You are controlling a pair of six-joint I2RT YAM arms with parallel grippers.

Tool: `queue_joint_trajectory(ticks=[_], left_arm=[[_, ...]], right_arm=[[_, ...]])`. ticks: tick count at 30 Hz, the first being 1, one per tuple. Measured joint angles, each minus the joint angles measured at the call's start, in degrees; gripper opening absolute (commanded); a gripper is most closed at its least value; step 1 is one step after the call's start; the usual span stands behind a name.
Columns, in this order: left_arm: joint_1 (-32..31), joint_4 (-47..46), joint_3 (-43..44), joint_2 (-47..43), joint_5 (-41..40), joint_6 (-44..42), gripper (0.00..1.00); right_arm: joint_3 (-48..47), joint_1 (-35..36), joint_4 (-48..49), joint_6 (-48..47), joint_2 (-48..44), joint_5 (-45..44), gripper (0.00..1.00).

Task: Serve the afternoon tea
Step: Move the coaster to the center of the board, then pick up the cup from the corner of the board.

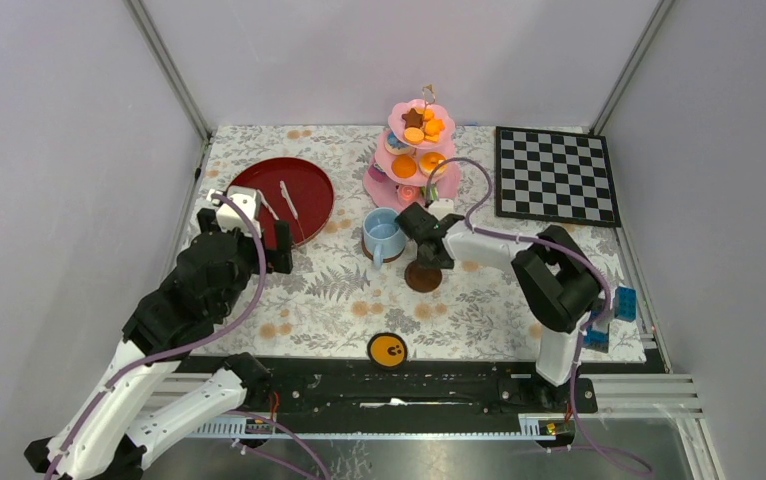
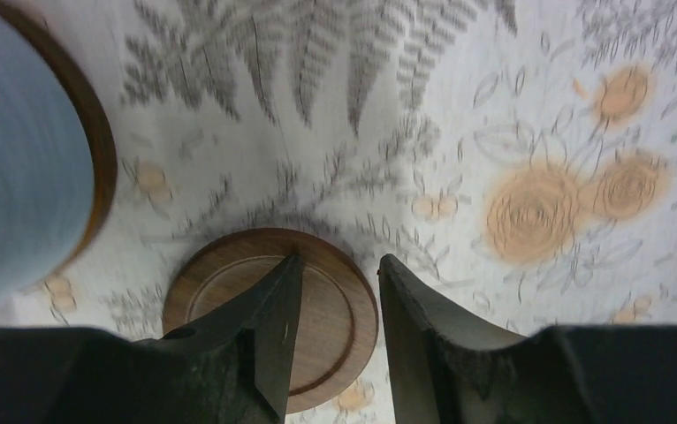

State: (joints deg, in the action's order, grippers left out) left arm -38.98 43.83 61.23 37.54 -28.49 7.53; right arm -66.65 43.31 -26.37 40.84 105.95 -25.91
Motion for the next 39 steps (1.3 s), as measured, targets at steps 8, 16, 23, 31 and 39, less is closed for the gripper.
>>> queue_joint_trajectory(ticks=[8, 16, 23, 31, 39], left_arm=[[0.0, -0.3, -0.2, -0.1, -0.6, 0.0, 0.99], [0.0, -0.2, -0.6, 0.9, -0.6, 0.5, 0.99], [0.0, -0.2, -0.6, 2.3, -0.3, 2.1, 0.99], [0.0, -0.5, -0.6, 6.4, 0.0, 5.6, 0.99], [5.3, -1.3, -0.3, 16.4, -0.1, 14.6, 0.99]], right_arm=[[-8.3, -5.9, 0.0, -2.3, 6.3, -0.2, 0.46], [-14.7, -8.5, 0.0, -3.7, 11.0, -0.8, 0.47], [-15.2, -8.6, 0.7, -4.9, 11.5, -1.0, 0.57], [-5.1, -8.9, 4.4, -10.3, 2.0, 2.0, 0.85], [7.6, -8.9, 11.1, -15.1, -20.9, 8.6, 1.0]])
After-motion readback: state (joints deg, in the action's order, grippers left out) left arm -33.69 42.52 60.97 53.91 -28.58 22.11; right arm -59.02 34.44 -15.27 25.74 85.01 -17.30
